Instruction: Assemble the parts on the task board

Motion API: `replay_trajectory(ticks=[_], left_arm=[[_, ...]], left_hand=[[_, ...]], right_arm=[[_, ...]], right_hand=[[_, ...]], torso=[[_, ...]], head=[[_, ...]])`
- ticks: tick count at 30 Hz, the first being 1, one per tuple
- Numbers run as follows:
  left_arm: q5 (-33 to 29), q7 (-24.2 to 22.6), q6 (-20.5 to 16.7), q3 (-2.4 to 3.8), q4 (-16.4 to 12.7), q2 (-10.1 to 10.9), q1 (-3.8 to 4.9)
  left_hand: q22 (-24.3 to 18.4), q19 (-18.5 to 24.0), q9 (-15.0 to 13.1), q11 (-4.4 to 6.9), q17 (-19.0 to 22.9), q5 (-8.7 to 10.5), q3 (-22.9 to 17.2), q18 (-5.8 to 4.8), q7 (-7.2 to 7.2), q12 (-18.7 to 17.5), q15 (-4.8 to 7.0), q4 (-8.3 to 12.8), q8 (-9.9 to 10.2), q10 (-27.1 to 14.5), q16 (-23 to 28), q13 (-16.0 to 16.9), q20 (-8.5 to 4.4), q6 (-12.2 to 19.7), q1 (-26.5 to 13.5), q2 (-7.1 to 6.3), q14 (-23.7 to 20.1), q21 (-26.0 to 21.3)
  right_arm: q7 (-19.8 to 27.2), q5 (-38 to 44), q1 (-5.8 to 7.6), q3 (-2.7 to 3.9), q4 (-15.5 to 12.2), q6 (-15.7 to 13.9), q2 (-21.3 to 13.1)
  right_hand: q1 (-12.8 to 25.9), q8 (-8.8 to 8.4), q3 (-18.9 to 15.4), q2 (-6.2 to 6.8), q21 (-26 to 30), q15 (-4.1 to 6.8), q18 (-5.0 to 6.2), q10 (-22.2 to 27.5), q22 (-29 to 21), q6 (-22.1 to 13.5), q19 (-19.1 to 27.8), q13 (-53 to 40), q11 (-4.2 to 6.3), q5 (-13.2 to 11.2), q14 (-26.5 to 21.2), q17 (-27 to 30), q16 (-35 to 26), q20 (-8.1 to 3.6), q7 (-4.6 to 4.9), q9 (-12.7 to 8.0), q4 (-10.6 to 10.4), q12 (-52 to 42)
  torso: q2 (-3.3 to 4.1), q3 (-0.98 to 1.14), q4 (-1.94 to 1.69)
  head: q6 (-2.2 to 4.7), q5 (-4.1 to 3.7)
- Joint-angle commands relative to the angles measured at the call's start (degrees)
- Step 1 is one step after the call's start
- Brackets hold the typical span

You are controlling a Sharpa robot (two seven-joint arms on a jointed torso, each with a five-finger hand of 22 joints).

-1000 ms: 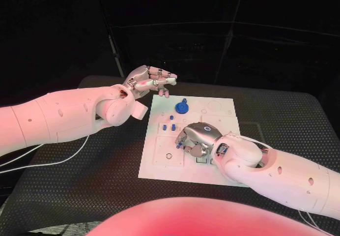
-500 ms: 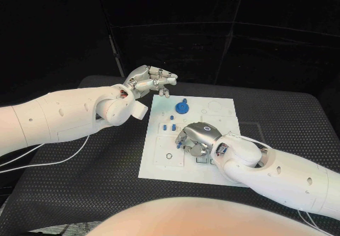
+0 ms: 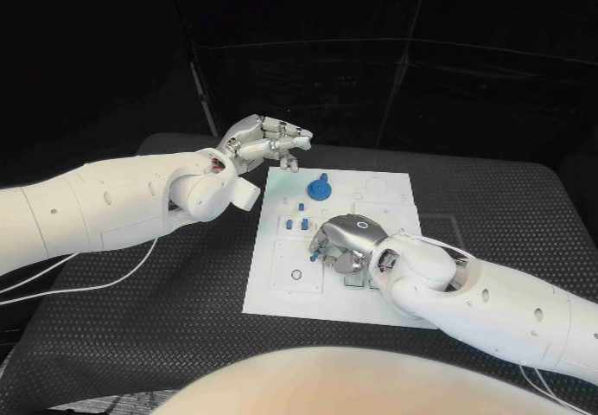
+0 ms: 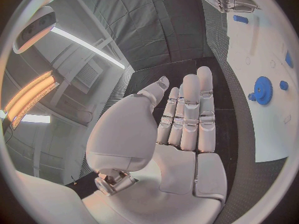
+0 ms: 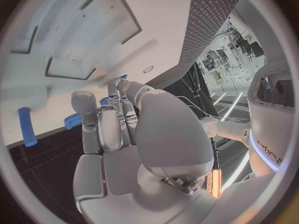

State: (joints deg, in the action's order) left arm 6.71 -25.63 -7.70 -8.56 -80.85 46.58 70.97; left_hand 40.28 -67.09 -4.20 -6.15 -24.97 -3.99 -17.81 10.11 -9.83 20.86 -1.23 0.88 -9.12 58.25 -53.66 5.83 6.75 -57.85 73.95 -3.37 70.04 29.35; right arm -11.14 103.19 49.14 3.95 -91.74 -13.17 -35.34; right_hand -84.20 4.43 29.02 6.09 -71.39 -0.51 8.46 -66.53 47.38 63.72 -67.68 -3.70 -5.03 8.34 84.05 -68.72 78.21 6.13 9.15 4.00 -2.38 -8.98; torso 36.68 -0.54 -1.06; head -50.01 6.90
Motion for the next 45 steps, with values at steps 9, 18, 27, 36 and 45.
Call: replay_trajectory(ticks=[9, 18, 27, 36, 45], left_arm=[[0.04, -0.34, 0.78, 0.05, -0.04, -0.03, 0.10], [0.04, -0.13, 0.98, 0.05, -0.01, 0.01, 0.10], [0.04, 0.32, 1.47, 0.05, 0.03, -0.04, 0.10], [0.03, 0.58, 1.68, 0.06, 0.02, -0.04, 0.11], [0.03, 0.85, 1.95, 0.06, 0.05, -0.02, 0.11]], left_hand=[[-0.09, -0.07, 0.05, 0.08, 0.07, 0.13, 0.06, 0.35, -0.22, 0.27, -0.03, 0.39, -0.25, -0.32, 0.27, -0.09, 0.31, 0.07, 0.44, 0.21, -0.41, -0.27], [-0.13, -0.09, 0.05, 0.06, 0.10, 0.13, 0.10, 0.35, -0.24, 0.28, -0.04, 0.39, -0.24, -0.37, 0.30, -0.10, 0.32, 0.10, 0.45, 0.21, -0.42, -0.31], [-0.19, -0.11, 0.06, 0.01, 0.13, 0.16, 0.22, 0.34, -0.28, 0.27, -0.08, 0.36, -0.23, -0.50, 0.34, -0.12, 0.34, 0.17, 0.38, 0.17, -0.42, -0.38], [-0.22, -0.12, 0.07, 0.00, 0.14, 0.16, 0.26, 0.33, -0.29, 0.27, -0.09, 0.35, -0.22, -0.55, 0.35, -0.13, 0.35, 0.20, 0.35, 0.16, -0.42, -0.40], [-0.27, -0.13, 0.08, -0.03, 0.17, 0.18, 0.35, 0.33, -0.31, 0.26, -0.12, 0.32, -0.21, -0.67, 0.38, -0.14, 0.37, 0.27, 0.31, 0.13, -0.43, -0.45]], right_arm=[[0.67, 0.17, -0.14, -0.49, -0.65, 2.43, 0.42], [0.88, 0.07, -0.14, -0.68, -1.16, 2.24, 0.37], [0.51, 0.06, -0.14, -0.70, -0.60, 2.54, 0.43], [0.05, 0.06, -0.14, -0.70, 0.29, 1.82, 0.63], [0.81, 0.05, -0.14, -0.70, 0.19, -0.19, 0.68]], right_hand=[[0.68, 0.33, 0.08, 0.06, -0.01, 0.33, -0.56, -0.48, -0.09, 0.52, -0.11, -0.08, 0.07, -0.35, 2.17, 0.04, 0.09, 0.07, -0.17, 0.07, 0.20, 0.36], [0.98, 0.38, -0.07, 0.10, -0.01, 0.35, -0.56, -0.62, -0.07, 0.67, -0.09, -0.10, 0.12, -0.38, 2.16, 0.02, 0.12, 0.07, -0.23, 0.10, 0.23, 0.39], [1.70, 0.17, -0.42, 0.32, 0.06, 0.34, -0.55, -0.40, -0.18, 0.44, 0.03, -0.03, 0.09, -0.41, 2.13, 0.12, 0.11, 0.07, -0.23, 0.04, 0.28, 0.74], [3.52, -0.98, -0.66, 1.42, 1.28, -1.05, -0.26, 5.02, -2.40, -3.93, 1.46, 0.19, -1.68, -0.58, 1.69, 1.44, -0.55, 1.10, 1.37, -0.39, 0.35, 3.91], [3.98, -0.84, -1.23, 2.03, 2.06, -1.51, 0.00, 8.06, -3.70, -5.40, 2.22, 0.13, -2.24, -0.71, 1.36, 2.38, -1.06, 1.70, 1.48, -0.28, 0.75, 4.63]], torso=[[0.00, -0.02, -0.05], [0.02, -0.01, -0.04], [0.00, -0.01, -0.08], [0.04, 0.01, -0.06], [0.03, 0.01, -0.02]], head=[[0.01, 0.02], [0.01, 0.06], [0.01, 0.04], [0.01, 0.20], [0.01, 0.22]])
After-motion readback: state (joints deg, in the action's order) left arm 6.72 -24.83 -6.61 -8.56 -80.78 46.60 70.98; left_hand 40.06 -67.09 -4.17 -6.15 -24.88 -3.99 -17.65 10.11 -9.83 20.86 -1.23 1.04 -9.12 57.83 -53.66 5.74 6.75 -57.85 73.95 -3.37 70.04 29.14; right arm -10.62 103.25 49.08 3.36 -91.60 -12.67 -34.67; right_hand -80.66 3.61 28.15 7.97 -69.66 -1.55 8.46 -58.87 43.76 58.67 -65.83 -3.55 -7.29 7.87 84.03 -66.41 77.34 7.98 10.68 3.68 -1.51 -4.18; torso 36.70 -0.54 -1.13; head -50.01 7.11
